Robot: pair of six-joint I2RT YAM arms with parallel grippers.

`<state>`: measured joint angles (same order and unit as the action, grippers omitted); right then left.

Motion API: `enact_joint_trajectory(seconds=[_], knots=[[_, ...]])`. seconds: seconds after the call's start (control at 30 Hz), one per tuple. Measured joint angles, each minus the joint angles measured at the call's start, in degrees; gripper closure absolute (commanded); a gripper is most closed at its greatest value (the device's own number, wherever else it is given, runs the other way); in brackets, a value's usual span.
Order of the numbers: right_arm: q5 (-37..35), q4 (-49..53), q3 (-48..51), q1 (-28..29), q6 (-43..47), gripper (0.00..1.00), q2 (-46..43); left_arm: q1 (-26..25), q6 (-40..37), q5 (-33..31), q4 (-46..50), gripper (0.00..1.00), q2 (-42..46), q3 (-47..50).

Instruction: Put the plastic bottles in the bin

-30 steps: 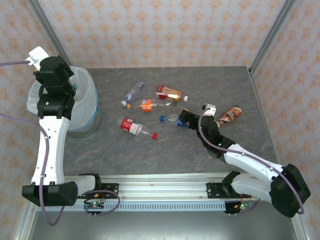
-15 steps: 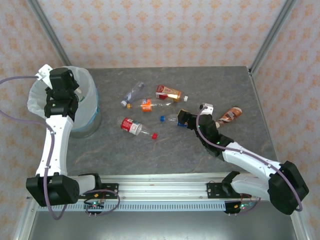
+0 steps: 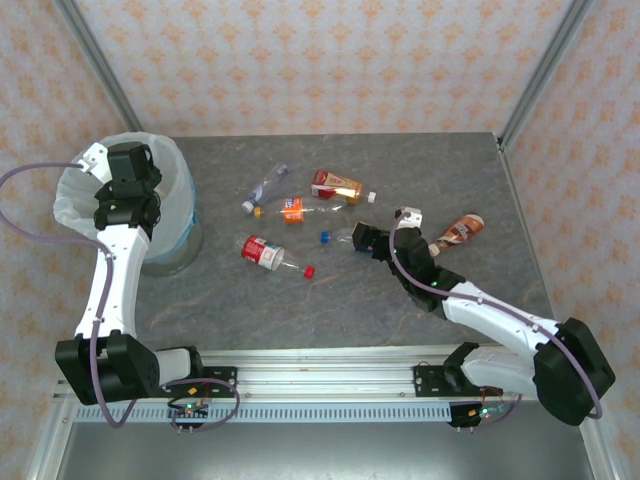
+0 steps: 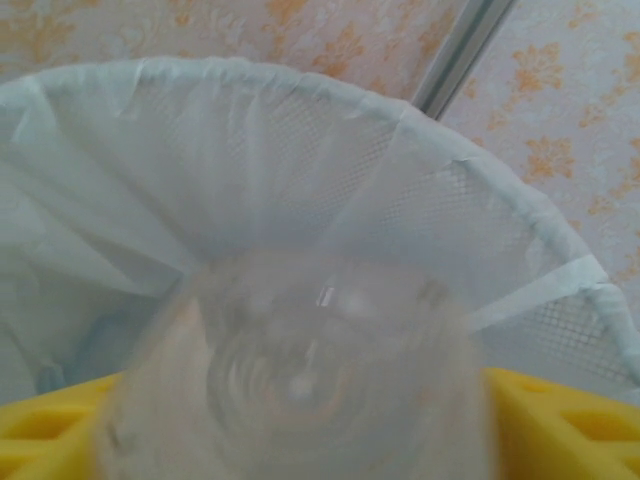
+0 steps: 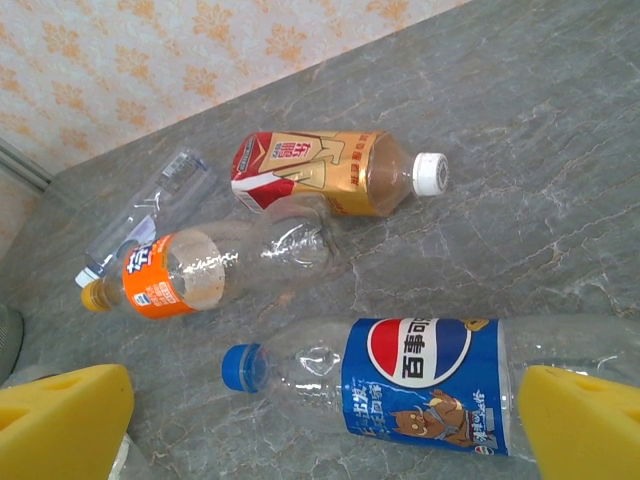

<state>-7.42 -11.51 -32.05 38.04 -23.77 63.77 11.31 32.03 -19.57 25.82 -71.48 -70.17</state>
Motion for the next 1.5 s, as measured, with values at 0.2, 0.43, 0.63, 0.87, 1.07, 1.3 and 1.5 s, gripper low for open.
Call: enact_joint_trajectory(seconds=[0.2, 0.43, 0.63, 0.87, 1.07, 1.3, 1.5], knots=[[0.3, 0.0, 0.0, 0.0, -0.4, 0.01, 0.6, 0.0, 2.8, -0.5, 3.6, 0.00, -0.5, -1.1], [-0.1, -0.5, 0.0, 0.0, -1.3, 0.01, 0.6, 0.0, 4.0, 3.5, 4.5, 0.00, -0.5, -2.3], [-0.3, -1.2, 0.3, 0.0, -1.4, 0.01, 0.6, 0.0, 4.0, 8.4, 4.5, 0.00, -0.5, -2.8], [-1.0, -2.0, 1.0, 0.0, -2.0, 0.01, 0.6, -0.4, 4.2, 11.6, 4.9, 0.00, 1.4, -4.1], [-1.4, -3.2, 1.2, 0.0, -2.2, 0.01, 0.6, -4.8, 4.5, 11.9, 5.5, 0.00, 3.8, -5.0], [-1.6, -4.0, 1.6, 0.0, -2.4, 0.01, 0.6, -13.5, 6.1, 11.0, 5.7, 0.00, 5.4, -5.0], [-1.6, -4.6, 2.0, 0.0, -2.6, 0.01, 0.6, -20.6, 10.2, 10.4, 5.7, 0.00, 6.5, -4.5]])
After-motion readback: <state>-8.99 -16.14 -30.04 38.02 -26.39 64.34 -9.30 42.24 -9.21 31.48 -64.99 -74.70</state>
